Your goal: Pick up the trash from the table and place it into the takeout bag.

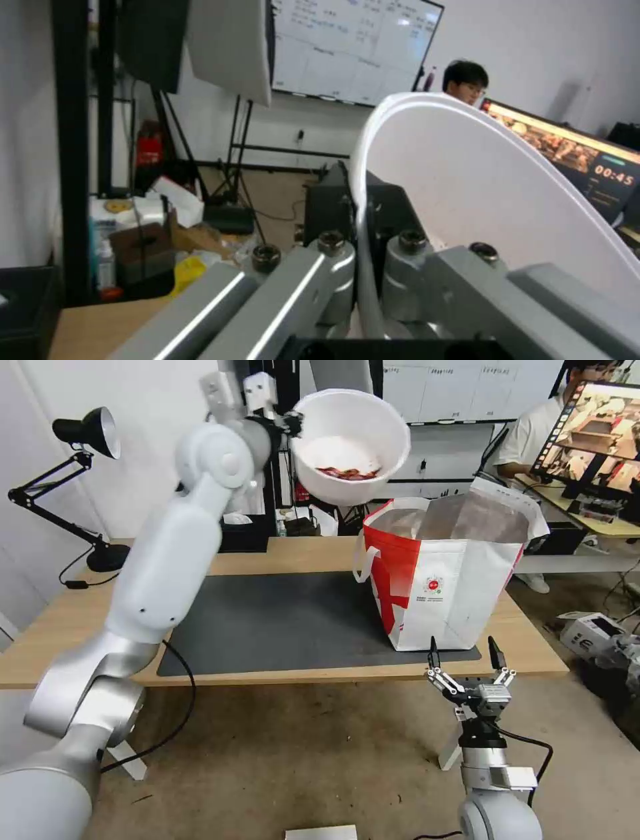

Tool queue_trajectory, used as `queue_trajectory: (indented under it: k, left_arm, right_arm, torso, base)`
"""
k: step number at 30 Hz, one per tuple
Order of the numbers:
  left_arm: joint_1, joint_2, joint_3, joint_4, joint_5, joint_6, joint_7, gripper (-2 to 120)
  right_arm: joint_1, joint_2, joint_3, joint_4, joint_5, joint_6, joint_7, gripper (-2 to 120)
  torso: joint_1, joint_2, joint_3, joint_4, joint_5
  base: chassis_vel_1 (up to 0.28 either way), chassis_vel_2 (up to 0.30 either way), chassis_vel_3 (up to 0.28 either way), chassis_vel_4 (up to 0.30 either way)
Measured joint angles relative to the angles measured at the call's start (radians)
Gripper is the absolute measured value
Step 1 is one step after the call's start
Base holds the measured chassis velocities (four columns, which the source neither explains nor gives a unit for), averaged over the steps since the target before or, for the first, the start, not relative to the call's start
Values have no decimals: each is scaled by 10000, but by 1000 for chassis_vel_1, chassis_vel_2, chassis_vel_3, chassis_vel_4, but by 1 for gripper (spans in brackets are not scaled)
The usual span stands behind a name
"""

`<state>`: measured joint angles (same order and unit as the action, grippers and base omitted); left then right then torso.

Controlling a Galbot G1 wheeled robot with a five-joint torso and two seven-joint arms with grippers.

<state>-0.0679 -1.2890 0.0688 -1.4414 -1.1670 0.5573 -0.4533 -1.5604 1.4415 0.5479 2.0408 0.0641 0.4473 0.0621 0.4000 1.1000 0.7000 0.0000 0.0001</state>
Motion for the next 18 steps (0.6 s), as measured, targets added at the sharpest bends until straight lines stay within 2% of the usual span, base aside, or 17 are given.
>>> queue_trajectory:
  k: [11, 18]
  left_arm:
    - [-391, -585, 1056, 902, 368, -1192, 297, 0]
    - [-400, -841, 1376, 1133, 539, -1556, 373, 0]
  right_arm:
    - [77, -20, -10, -83, 22, 3, 0, 100]
    - [111, 11, -22, -113, 35, 5, 0, 100]
  torso:
    - [0, 0, 0, 1, -1]
    - [0, 0, 0, 0, 0]
  base:
    - [0, 0, 0, 0]
    - [0, 0, 0, 0]
